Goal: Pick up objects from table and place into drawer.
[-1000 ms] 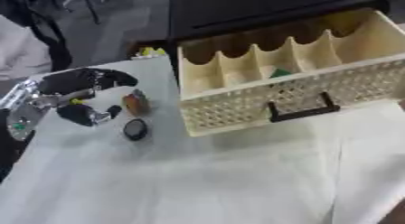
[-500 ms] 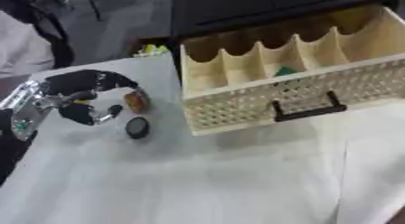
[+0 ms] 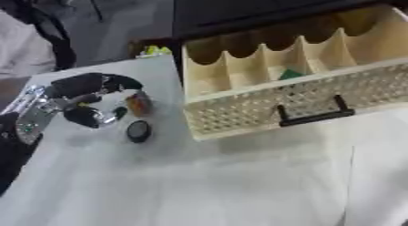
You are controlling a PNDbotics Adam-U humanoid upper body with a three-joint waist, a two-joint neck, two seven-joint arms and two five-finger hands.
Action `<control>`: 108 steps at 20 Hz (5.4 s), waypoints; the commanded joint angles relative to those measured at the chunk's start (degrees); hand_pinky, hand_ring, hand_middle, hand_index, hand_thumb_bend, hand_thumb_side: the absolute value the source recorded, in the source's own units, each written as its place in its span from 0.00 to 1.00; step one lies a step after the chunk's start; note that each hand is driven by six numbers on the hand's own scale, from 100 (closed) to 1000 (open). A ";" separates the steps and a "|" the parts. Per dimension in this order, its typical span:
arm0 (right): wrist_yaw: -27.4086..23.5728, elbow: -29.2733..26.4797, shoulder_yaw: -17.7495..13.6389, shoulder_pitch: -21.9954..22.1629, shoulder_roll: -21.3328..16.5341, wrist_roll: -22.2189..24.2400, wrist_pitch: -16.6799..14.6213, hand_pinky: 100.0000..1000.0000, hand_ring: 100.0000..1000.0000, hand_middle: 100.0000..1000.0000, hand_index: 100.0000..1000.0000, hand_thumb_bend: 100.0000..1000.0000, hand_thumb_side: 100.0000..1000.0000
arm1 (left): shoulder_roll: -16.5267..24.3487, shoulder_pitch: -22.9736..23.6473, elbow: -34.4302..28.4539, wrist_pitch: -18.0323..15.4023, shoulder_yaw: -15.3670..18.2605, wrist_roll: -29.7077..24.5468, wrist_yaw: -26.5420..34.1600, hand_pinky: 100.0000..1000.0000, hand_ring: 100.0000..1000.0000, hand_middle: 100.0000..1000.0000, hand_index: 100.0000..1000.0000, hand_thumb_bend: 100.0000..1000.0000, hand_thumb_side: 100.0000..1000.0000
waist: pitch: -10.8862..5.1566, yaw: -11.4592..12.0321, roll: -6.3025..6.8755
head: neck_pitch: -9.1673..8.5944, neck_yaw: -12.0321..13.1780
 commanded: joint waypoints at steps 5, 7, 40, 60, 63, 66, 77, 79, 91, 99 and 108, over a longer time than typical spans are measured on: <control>-0.82 -0.94 -0.77 -0.84 -0.50 -0.06 -0.16 0.00 0.22 0.21 0.57 1.00 0.59 | 3.01 -1.50 -0.97 -1.50 0.89 -1.05 1.14 0.69 0.89 0.89 1.00 0.00 0.89 | -0.71 -0.09 -0.67 | -1.31 0.26; -0.92 -0.94 -0.76 -0.99 -0.45 -0.05 -0.23 0.00 0.22 0.21 0.57 1.00 0.59 | 3.19 -1.57 -0.79 -1.58 0.99 -1.72 0.87 0.69 0.90 0.89 1.00 0.00 0.89 | -0.53 -0.26 -0.62 | -1.48 0.41; -2.91 -0.94 -0.78 -2.33 1.05 -0.91 -0.67 0.00 0.22 0.19 0.55 1.00 0.63 | 4.68 -2.01 -0.61 -1.83 1.70 -14.10 3.25 0.69 0.91 0.90 1.00 0.00 0.76 | 1.25 -1.60 -0.73 | -1.53 1.08; -4.04 -0.94 -0.95 -2.73 2.09 -1.78 0.05 0.00 0.21 0.18 0.54 1.00 0.66 | 3.98 -1.68 -1.79 -1.83 1.30 -22.27 5.48 0.69 0.91 0.91 1.00 0.00 0.56 | 2.39 -2.78 -0.74 | -3.98 3.10; -4.23 -0.94 -0.97 -2.79 2.19 -1.98 0.11 0.00 0.21 0.18 0.54 1.00 0.66 | 4.03 -1.53 -2.13 -1.83 1.25 -23.46 5.55 0.70 0.91 0.91 1.00 0.00 0.55 | 2.49 -2.87 -0.72 | -4.09 3.17; -4.38 -0.94 -0.96 -2.82 2.27 -2.16 0.08 0.00 0.20 0.18 0.54 1.00 0.67 | 4.04 -1.43 -2.04 -1.83 1.53 -23.91 4.97 0.69 0.91 0.91 1.00 0.00 0.55 | 2.56 -2.96 -0.71 | -4.14 3.26; -4.97 -0.94 -1.09 -2.66 2.77 -2.82 -0.04 0.00 0.20 0.18 0.53 1.00 0.69 | 4.03 -1.23 -0.59 -1.83 2.19 -21.72 1.19 0.47 0.72 0.86 1.00 0.00 0.58 | 2.61 -2.99 -0.69 | -4.27 3.27; -5.00 -0.94 -1.14 -2.64 2.80 -2.99 -0.13 0.00 0.20 0.18 0.52 1.00 0.69 | 4.05 -1.19 -0.31 -1.83 2.37 -20.67 0.37 0.46 0.70 0.85 1.00 0.00 0.58 | 2.62 -3.05 -0.69 | -4.27 3.28; -5.02 -0.94 -1.43 -2.32 3.20 -3.59 -0.22 0.00 0.20 0.17 0.52 1.00 0.70 | 3.86 -0.91 1.14 -1.83 2.69 -12.03 -5.37 0.38 0.60 0.70 1.00 0.00 0.46 | 2.50 -3.25 -0.70 | -4.37 3.30; -5.04 -0.94 -1.51 -2.06 3.36 -3.68 -0.19 0.00 0.20 0.17 0.52 1.00 0.70 | 3.97 -0.85 2.16 -1.83 2.96 -7.74 -6.86 0.29 0.51 0.53 1.00 0.00 0.29 | 2.18 -3.18 -0.79 | -4.45 3.12; -5.00 -0.94 -1.59 -1.75 3.71 -3.67 -0.11 0.00 0.20 0.17 0.52 0.99 0.71 | 4.06 -0.73 3.14 -1.83 3.01 -6.03 -6.27 0.19 0.43 0.45 0.97 0.00 0.19 | 1.66 -2.95 -1.00 | -4.14 2.96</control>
